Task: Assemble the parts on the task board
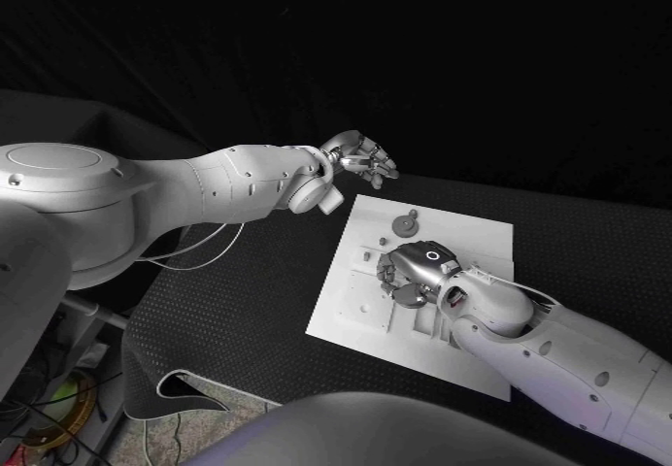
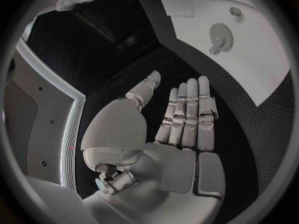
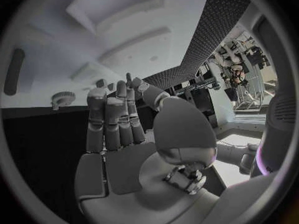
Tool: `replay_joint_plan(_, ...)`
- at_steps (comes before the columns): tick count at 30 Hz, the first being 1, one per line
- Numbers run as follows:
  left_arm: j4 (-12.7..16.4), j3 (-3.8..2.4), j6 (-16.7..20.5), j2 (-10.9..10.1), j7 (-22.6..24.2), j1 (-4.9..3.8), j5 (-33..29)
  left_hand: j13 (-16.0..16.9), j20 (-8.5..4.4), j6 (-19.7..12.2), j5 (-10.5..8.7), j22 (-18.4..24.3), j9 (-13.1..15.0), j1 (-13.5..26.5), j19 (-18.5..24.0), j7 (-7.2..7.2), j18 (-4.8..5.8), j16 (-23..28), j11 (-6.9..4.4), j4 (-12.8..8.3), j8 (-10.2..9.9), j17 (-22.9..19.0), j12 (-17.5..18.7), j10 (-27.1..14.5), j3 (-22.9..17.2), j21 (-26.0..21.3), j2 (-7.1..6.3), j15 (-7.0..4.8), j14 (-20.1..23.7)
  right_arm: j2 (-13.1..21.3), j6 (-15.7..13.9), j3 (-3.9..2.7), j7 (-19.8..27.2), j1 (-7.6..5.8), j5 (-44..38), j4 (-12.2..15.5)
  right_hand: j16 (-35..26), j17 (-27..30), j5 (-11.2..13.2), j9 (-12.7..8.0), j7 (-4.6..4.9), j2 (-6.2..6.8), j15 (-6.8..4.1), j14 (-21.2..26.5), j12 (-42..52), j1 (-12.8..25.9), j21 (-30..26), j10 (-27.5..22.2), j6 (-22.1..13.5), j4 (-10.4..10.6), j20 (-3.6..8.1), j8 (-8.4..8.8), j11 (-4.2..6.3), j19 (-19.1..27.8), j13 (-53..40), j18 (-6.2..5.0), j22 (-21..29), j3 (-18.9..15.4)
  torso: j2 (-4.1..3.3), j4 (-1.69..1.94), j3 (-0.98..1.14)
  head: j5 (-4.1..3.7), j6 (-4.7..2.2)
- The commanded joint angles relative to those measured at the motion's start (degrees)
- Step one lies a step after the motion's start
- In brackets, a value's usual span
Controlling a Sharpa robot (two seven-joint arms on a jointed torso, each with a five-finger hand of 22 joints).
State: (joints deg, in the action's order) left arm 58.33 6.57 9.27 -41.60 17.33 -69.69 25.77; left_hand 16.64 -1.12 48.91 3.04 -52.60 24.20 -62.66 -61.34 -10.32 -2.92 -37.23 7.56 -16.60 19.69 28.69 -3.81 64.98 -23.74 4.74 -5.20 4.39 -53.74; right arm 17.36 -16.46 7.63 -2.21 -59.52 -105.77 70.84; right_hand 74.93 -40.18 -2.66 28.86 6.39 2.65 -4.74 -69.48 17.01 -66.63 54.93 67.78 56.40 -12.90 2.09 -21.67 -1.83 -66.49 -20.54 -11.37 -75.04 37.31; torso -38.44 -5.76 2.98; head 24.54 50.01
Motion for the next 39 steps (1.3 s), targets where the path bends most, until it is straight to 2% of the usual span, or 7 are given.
replay_joint_plan(1,0.02,-0.05,-0.17,0.12,0.45,-0.11,0.27,-0.08,-0.03,-0.39,-0.21,0.08,-0.07,-0.66,-0.32,0.09,-1.04,0.31,0.06,-0.04,0.22,0.1,-0.19,-0.24,0.33,-0.26,-0.11,0.06,-0.47,-0.04,0.66,0.01,0.77,0.09,0.05,-0.06,-0.24,-0.05,-0.13,0.05,0.31,-0.27,-0.5,-0.04,0.07,-0.04,0.23,7.51,0.22,-0.21,0.34,-0.15,0.85,-0.13,-0.07,-3.63,-0.92,0.29,0.0,0.06,0.01,0.23,-0.01)
replay_joint_plan(6,-0.01,-0.05,-0.18,0.14,0.44,-0.12,0.28,-0.09,-0.03,-0.4,-0.21,0.09,-0.07,-0.66,-0.33,0.09,-1.04,0.34,0.06,-0.03,0.22,0.13,-0.19,-0.23,0.34,-0.27,-0.1,0.06,-0.48,0.05,0.83,0.06,0.83,0.09,0.17,-0.19,-0.25,-0.06,-0.13,0.06,0.31,-0.29,-0.5,-0.04,0.05,-0.03,0.23,7.51,0.21,-0.25,0.35,-0.15,0.85,-0.12,-0.09,-3.63,-0.91,0.3,0.03,-0.25,0.0,0.58,-0.01)
replay_joint_plan(13,-0.1,-0.06,-0.26,0.37,0.4,-0.14,0.34,-0.11,-0.02,-0.41,-0.21,0.12,-0.08,-0.6,-0.33,0.08,-1.02,0.38,0.06,-0.01,0.22,0.16,-0.19,-0.23,0.38,-0.29,-0.12,0.07,-0.49,-0.21,1.19,0.64,1.01,0.11,0.46,-0.39,-0.27,-0.07,-0.12,0.08,0.32,-0.33,-0.5,-0.03,0.03,0.0,0.23,7.5,0.2,-0.29,0.36,-0.14,0.84,-0.12,-0.11,-3.63,-0.91,0.31,0.03,-0.23,0.08,0.4,-0.01)
replay_joint_plan(18,-0.12,-0.06,-0.32,0.36,0.38,-0.14,0.34,-0.13,-0.03,-0.41,-0.21,0.13,-0.08,-0.61,-0.34,0.08,-1.03,0.41,0.07,-0.02,0.22,0.19,-0.19,-0.24,0.38,-0.31,-0.09,0.07,-0.49,-0.2,1.46,1.61,1.15,0.12,0.62,-0.47,-0.31,-0.08,-0.13,0.09,0.33,-0.39,-0.49,-0.01,-0.02,0.06,0.22,7.46,0.15,-0.38,0.37,-0.11,0.83,-0.1,-0.15,-3.63,-0.89,0.33,0.0,-0.23,0.09,0.13,-0.01)
replay_joint_plan(22,-0.15,-0.06,-0.39,0.42,0.41,-0.16,0.38,-0.14,-0.04,-0.42,-0.21,0.14,-0.08,-0.65,-0.34,0.08,-1.03,0.43,0.06,-0.04,0.22,0.21,-0.19,-0.24,0.37,-0.32,-0.09,0.06,-0.5,-0.25,1.58,1.92,1.33,0.34,0.91,-0.58,-0.32,-0.08,-0.13,0.1,0.34,-0.41,-0.49,0.0,-0.04,0.07,0.21,7.45,0.14,-0.42,0.37,-0.1,0.83,-0.09,-0.16,-3.63,-0.89,0.34,0.0,-0.14,0.05,0.05,-0.01)
replay_joint_plan(29,-0.1,-0.06,-0.43,0.42,0.38,-0.17,0.39,-0.16,-0.04,-0.42,-0.21,0.16,-0.09,-0.67,-0.35,0.08,-1.03,0.46,0.06,-0.05,0.23,0.24,-0.19,-0.23,0.37,-0.33,-0.09,0.06,-0.5,-0.39,1.78,2.04,1.47,0.63,1.06,-0.82,-0.34,-0.09,-0.13,0.12,0.34,-0.45,-0.49,0.0,-0.06,0.1,0.21,7.44,0.13,-0.48,0.39,-0.09,0.83,-0.09,-0.19,-3.63,-0.88,0.36,-0.04,-0.1,0.1,0.12,-0.01)
replay_joint_plan(39,-0.06,-0.06,-0.45,0.35,0.38,-0.17,0.4,-0.18,-0.04,-0.44,-0.21,0.18,-0.09,-0.69,-0.36,0.08,-1.03,0.5,0.06,-0.05,0.23,0.28,-0.19,-0.23,0.38,-0.35,-0.09,0.06,-0.52,-0.32,1.71,2.05,1.41,0.66,1.02,-1.38,-0.36,-0.11,-0.13,0.14,0.35,-0.49,-0.49,0.01,-0.1,0.15,0.2,7.43,0.11,-0.56,0.4,-0.08,0.82,-0.08,-0.23,-3.63,-0.87,0.37,0.04,-0.24,0.04,0.18,-0.01)
